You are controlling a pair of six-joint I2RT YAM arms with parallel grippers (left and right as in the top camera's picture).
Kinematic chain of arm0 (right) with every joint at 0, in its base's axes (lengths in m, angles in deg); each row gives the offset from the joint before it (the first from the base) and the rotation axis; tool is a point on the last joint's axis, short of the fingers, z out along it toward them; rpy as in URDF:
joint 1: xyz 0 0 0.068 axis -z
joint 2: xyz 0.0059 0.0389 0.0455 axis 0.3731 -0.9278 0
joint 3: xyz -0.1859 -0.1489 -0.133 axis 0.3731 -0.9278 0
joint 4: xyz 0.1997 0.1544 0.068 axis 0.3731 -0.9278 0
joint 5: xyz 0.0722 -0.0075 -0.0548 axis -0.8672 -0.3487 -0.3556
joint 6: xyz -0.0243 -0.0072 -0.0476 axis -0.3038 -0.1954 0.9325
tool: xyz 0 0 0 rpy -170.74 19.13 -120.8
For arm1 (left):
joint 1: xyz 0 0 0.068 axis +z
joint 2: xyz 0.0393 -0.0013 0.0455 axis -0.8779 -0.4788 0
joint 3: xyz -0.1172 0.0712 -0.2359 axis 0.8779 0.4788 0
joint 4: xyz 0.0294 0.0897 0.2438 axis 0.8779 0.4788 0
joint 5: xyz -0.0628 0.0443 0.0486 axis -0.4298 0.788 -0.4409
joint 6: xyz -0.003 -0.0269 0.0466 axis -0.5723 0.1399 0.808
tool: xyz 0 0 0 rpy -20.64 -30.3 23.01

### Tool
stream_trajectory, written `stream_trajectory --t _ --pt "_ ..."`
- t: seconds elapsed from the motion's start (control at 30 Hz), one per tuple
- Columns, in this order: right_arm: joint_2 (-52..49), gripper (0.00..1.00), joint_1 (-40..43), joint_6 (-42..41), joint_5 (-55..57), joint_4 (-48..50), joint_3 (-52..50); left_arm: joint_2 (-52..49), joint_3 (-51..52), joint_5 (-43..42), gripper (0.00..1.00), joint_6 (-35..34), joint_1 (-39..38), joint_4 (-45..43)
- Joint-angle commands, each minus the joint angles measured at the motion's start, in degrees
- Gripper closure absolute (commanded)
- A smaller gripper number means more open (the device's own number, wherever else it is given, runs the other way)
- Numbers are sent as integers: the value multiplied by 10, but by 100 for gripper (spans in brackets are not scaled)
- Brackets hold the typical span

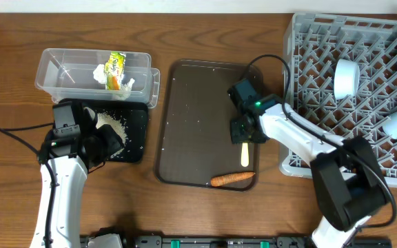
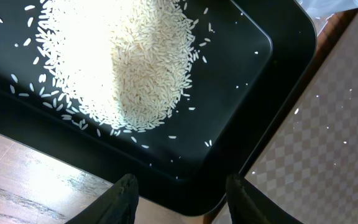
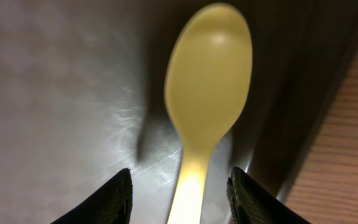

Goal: Sort waste into correct bins and load items into the dishwasher rack
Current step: 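Move right gripper back to the brown tray and grasp yellow spoon, then carry yellow spoon right and stand it in the rack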

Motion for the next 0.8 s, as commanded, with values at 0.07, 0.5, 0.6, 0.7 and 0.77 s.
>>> stream_trajectory --t 0.07,0.5,0.6,0.7,0.77 --pt "-40 53 -7 -16 9 1 -5 -2 -10 8 52 12 -2 0" --pt "-41 78 -6 -15 9 3 -4 -2 -10 8 51 12 -2 0" --pt "-40 87 -6 -15 9 3 1 -2 -10 8 51 12 -2 0" --pt "-37 93 -6 -3 0 3 10 -2 -10 8 51 12 -2 0" --pt "-35 96 -6 5 -7 -1 22 -2 -10 8 51 12 -2 0"
